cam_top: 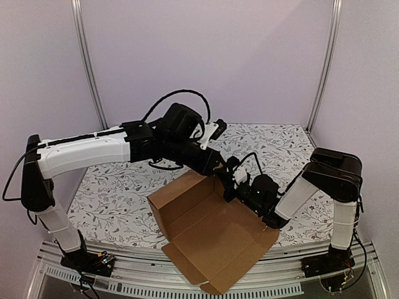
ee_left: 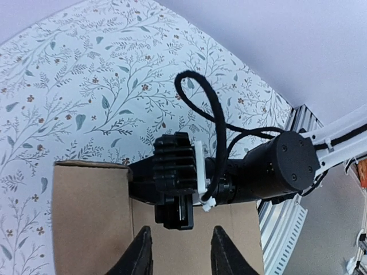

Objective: Fold the paper box

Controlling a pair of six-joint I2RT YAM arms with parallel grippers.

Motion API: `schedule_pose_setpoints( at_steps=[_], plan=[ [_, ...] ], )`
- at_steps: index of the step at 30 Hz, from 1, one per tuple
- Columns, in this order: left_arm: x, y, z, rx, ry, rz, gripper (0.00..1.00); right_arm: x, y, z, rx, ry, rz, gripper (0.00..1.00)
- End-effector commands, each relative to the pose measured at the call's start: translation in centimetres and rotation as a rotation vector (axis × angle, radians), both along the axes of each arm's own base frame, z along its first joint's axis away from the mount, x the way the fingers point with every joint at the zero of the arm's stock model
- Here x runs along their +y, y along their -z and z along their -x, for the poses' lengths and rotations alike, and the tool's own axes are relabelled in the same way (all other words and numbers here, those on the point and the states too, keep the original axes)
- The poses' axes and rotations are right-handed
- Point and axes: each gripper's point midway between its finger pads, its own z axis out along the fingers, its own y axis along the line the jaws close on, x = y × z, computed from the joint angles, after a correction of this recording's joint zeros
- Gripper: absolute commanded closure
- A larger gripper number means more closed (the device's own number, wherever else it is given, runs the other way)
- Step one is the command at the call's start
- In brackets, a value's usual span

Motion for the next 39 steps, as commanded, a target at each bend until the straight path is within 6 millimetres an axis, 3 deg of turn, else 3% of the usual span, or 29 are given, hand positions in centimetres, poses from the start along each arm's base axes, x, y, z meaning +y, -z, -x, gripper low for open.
schedule_pose_setpoints(
  at_steps=[1, 6, 11, 15, 19, 25, 28, 32, 39],
  plan=[
    [3.1, -6.5, -0.2, -0.15, -0.068, 0.025, 0.64, -0.3, -2.8, 0.9, -0.095, -0.049, -0.007, 1.0],
    [7.4, -9.6, -0.4, -0.265, -0.168, 0.013, 0.6, -0.9, -4.2, 1.2, -0.116, -0.099, 0.052, 1.0],
    [11.6, -11.0, -0.7, -0.331, -0.264, -0.001, 0.58, -0.4, -6.8, 1.9, -0.12, -0.231, 0.164, 1.0],
    [14.2, -10.7, -0.4, -0.345, -0.317, 0.003, 0.58, -0.9, -10.9, 2.8, -0.151, -0.322, 0.26, 1.0],
    [15.9, -9.4, 0.2, -0.326, -0.344, 0.019, 0.58, -1.2, -13.7, 3.6, -0.113, -0.458, 0.439, 1.0],
    [17.2, -6.9, 1.8, -0.273, -0.34, 0.054, 0.6, -2.3, -16.5, 5.3, -0.083, -0.646, 0.737, 1.0],
    [17.7, -6.3, 2.6, -0.25, -0.336, 0.079, 0.6, -3.0, -16.0, 6.1, -0.093, -0.736, 0.88, 1.0],
    [18.1, -5.7, 3.7, -0.218, -0.32, 0.113, 0.62, -3.7, -14.0, 5.7, -0.087, -0.772, 1.087, 1.0],
    [18.6, -4.3, 4.9, -0.168, -0.303, 0.142, 0.64, -3.3, -6.5, 4.6, 0.013, -0.828, 1.427, 1.0]
  ],
)
